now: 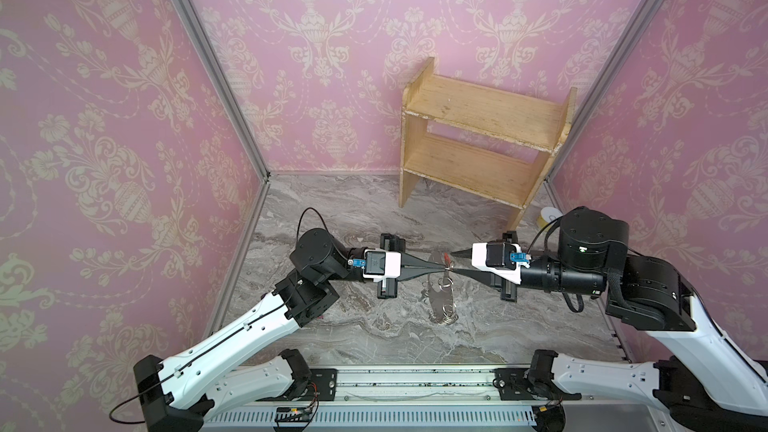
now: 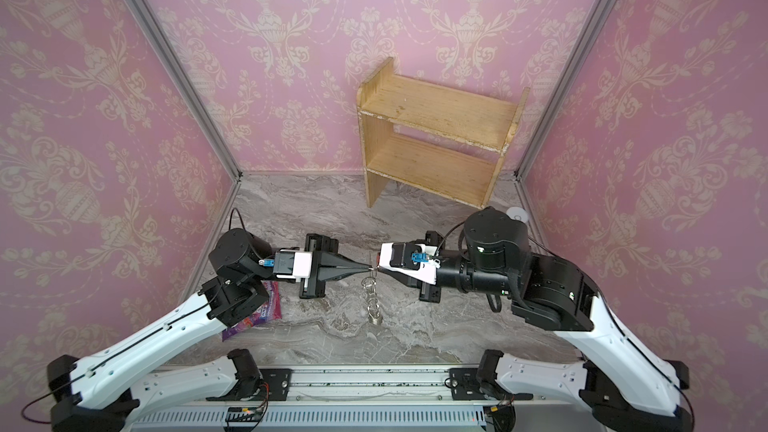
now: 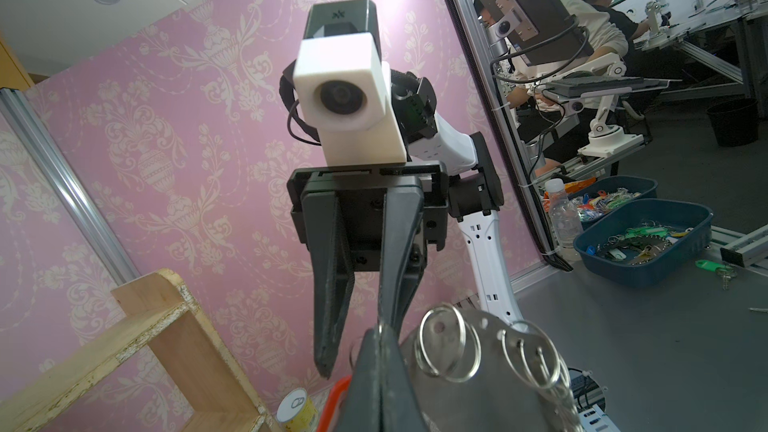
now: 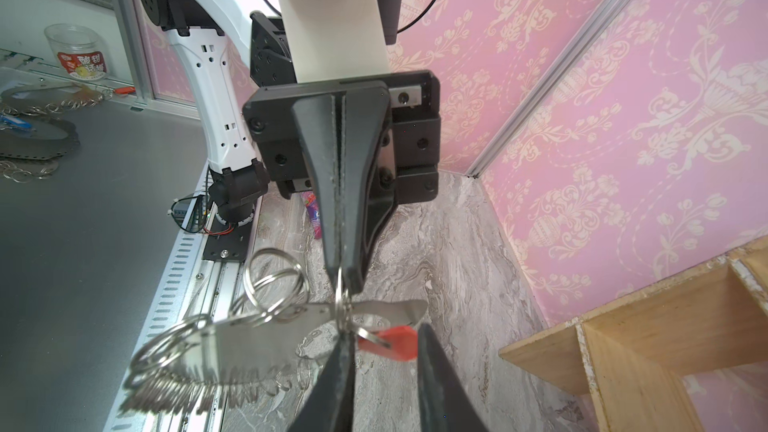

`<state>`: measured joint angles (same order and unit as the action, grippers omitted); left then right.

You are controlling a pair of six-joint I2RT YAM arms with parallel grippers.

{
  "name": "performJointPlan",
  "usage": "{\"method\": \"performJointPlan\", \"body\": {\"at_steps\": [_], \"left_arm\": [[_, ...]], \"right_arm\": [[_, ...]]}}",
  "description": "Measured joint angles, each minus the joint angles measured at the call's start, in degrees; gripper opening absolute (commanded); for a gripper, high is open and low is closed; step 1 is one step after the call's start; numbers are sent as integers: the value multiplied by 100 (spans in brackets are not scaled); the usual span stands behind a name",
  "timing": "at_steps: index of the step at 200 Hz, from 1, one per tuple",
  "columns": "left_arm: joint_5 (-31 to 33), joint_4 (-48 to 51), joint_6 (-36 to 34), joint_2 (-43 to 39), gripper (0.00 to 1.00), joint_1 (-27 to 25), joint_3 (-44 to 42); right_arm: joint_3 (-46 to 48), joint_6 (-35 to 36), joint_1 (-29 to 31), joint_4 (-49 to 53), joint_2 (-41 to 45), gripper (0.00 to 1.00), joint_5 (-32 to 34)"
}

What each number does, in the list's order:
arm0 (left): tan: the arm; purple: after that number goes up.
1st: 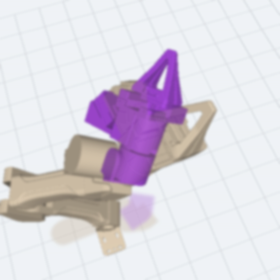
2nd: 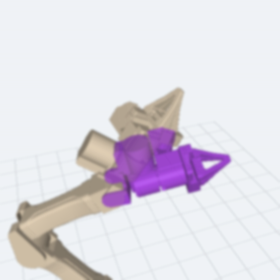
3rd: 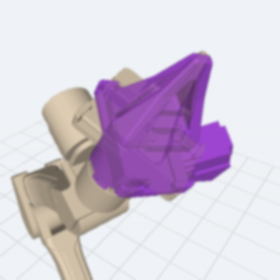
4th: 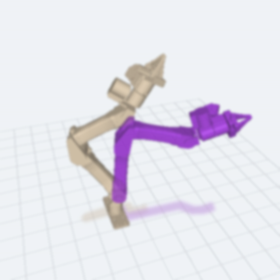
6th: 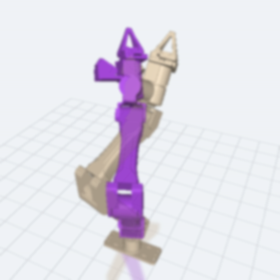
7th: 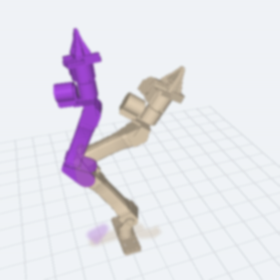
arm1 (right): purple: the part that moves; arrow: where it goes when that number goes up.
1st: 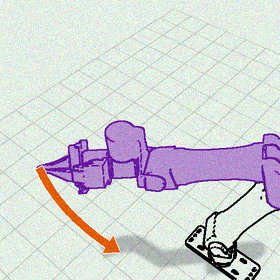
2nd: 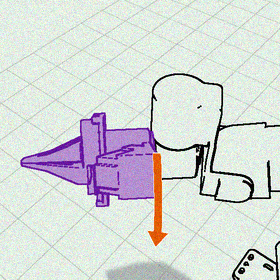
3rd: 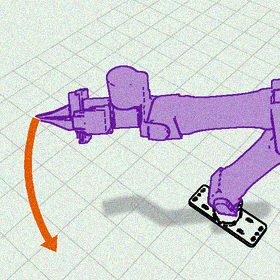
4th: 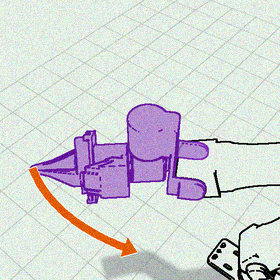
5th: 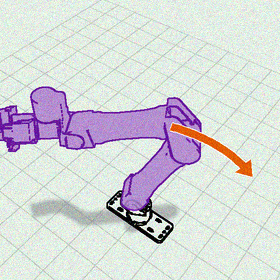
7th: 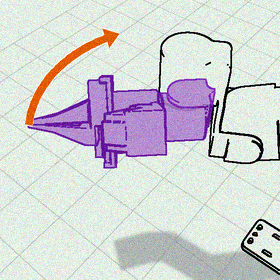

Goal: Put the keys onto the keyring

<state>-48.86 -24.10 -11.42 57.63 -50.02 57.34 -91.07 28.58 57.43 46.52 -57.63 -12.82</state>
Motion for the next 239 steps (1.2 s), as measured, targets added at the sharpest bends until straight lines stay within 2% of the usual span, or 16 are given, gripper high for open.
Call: {"method": "performJointPlan", "body": {"at_steps": [60,120,175,239], "left_arm": [[-15,107,-2,-31,0,0,4],[-17,219,-4,-33,0,-2,44],[-13,42,-2,-31,0,-7,46],[9,-452,28,-7,0,-7,-57]], "right_arm": [[-13,31,0,87,22,14,-197],[-50,129,0,197,57,0,-358],[33,96,24,35,142,0,-393],[448,-260,37,-525,387,0,-387]]}}
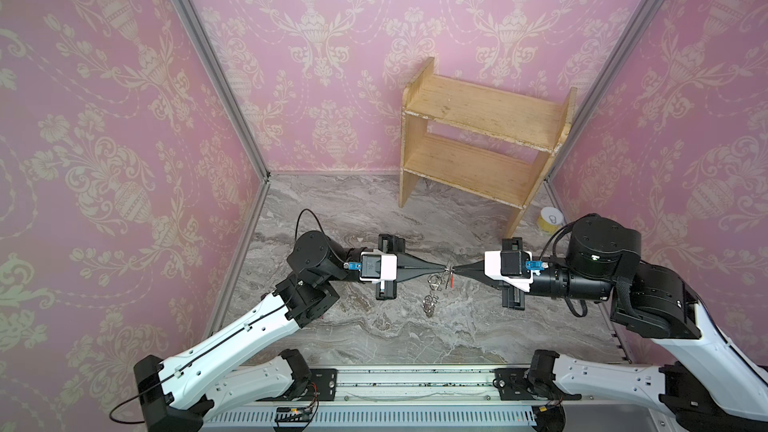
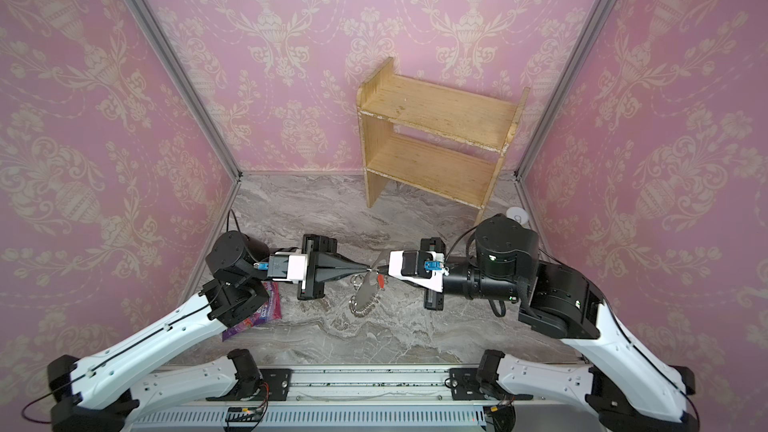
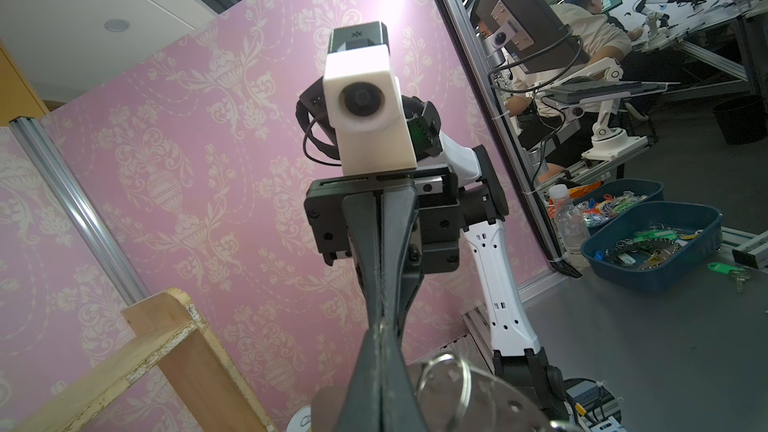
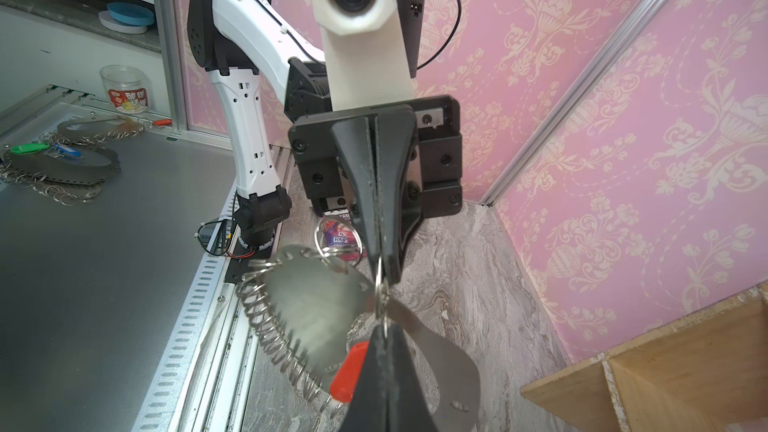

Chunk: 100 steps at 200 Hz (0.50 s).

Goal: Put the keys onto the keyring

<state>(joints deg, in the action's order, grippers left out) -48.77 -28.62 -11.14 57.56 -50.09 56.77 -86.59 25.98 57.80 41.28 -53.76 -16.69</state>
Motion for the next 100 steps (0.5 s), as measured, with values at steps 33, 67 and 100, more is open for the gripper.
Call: {"method": "performJointPlan", "body": {"at_steps": [33,67,100], "left_arm": [[0,-286,55,50,0,2,-9],[-2,-555,122,105,0,4,-42],[-7,-780,205,138,0,17,-92]], "right_arm": [[2,-210,0,-114,-44,0,13],[-26,-409,0,-153,-153,0,17],[-28,-643,-2,-208,-227,0,17]]}}
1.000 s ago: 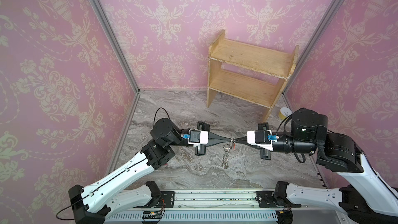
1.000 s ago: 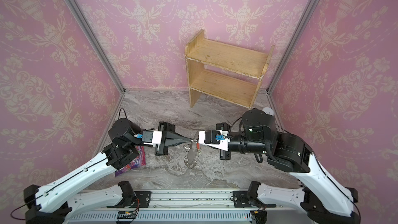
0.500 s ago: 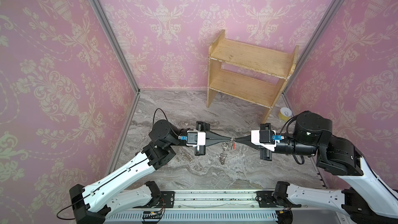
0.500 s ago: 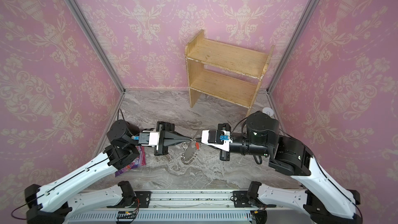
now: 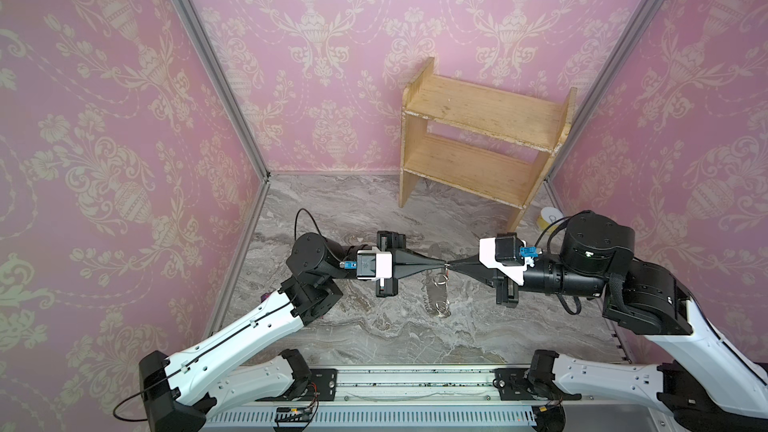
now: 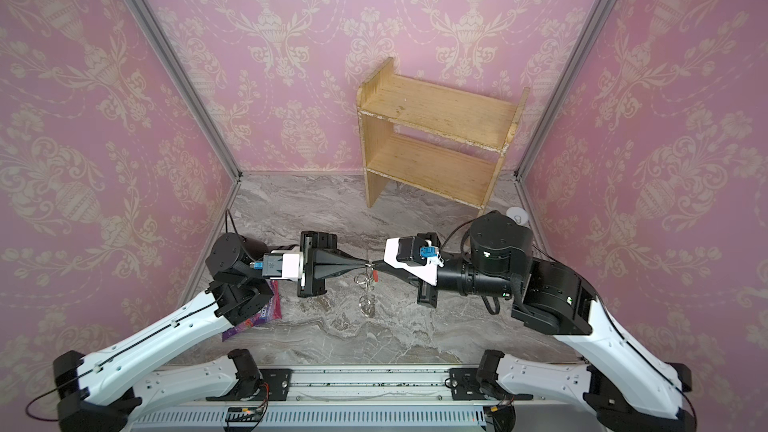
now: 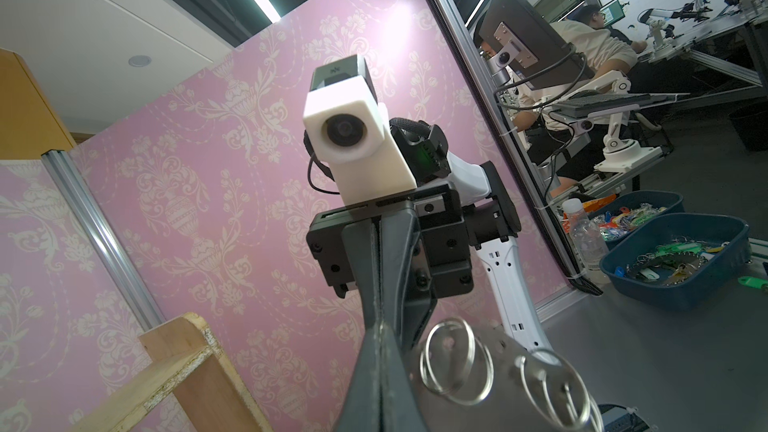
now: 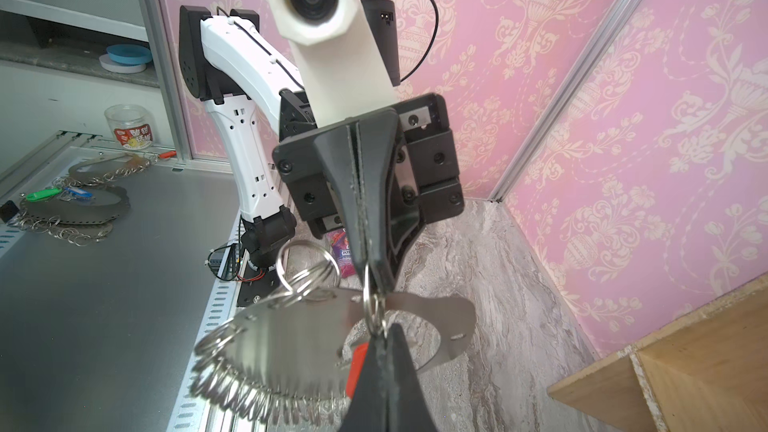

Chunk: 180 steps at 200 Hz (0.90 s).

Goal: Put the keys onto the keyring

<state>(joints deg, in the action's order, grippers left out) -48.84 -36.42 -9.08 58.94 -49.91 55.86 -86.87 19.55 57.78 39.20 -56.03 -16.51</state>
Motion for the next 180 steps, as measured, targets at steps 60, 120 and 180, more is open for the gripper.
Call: {"method": "performJointPlan", "body": {"at_steps": [60,120,180], "left_arm": [[2,-398,129,11,0,37,-74],[68,-529,125,-44,0,28,-85],[72,-511,127,-94,0,28,-85]], "right_arm": [[22,-254,0,-232,-83,8,-92],[98,-225,2,352,-72,32,345],[240,-13,2,166,682,36,673]]}}
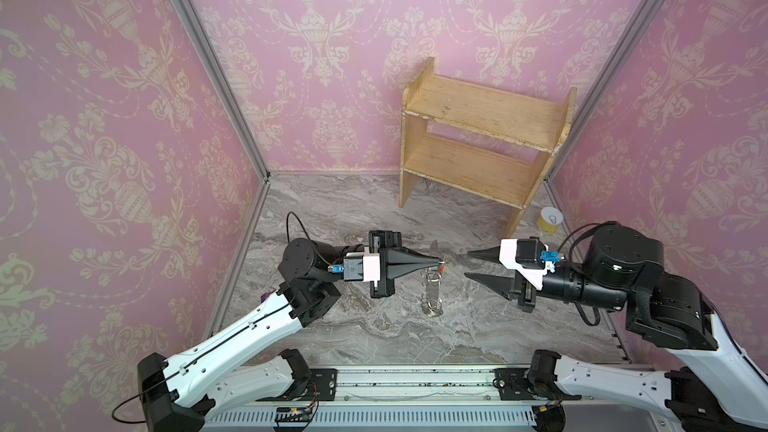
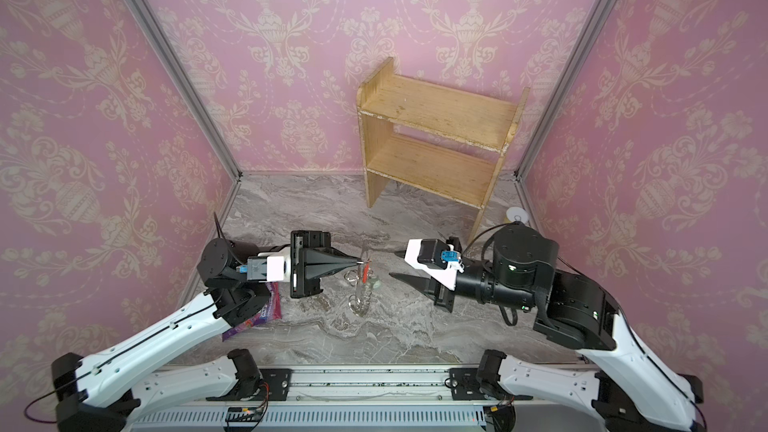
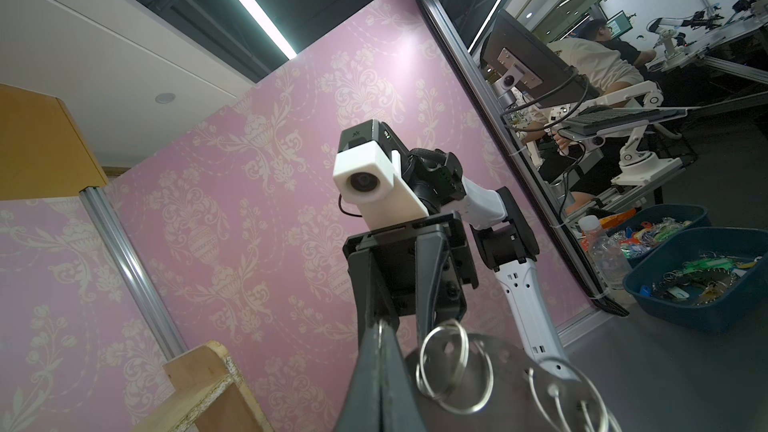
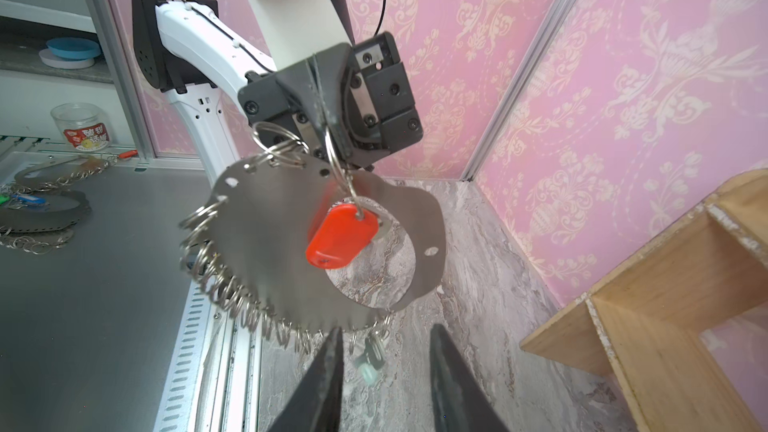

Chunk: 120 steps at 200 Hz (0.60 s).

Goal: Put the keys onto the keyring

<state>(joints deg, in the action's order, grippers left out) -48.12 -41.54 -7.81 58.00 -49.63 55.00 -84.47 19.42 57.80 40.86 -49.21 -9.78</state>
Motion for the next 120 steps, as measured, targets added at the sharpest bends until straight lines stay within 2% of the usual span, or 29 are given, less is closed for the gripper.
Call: {"method": "performJointPlan", "body": {"at_steps": [42,120], "left_arm": [[-2,-2,4,4,0,0,0],[-4,-2,101,31,0,0,0]], "right_arm": [[173,162,0,-527,92,36,-101],[417,313,11,-1191,-155,32,-782]]}}
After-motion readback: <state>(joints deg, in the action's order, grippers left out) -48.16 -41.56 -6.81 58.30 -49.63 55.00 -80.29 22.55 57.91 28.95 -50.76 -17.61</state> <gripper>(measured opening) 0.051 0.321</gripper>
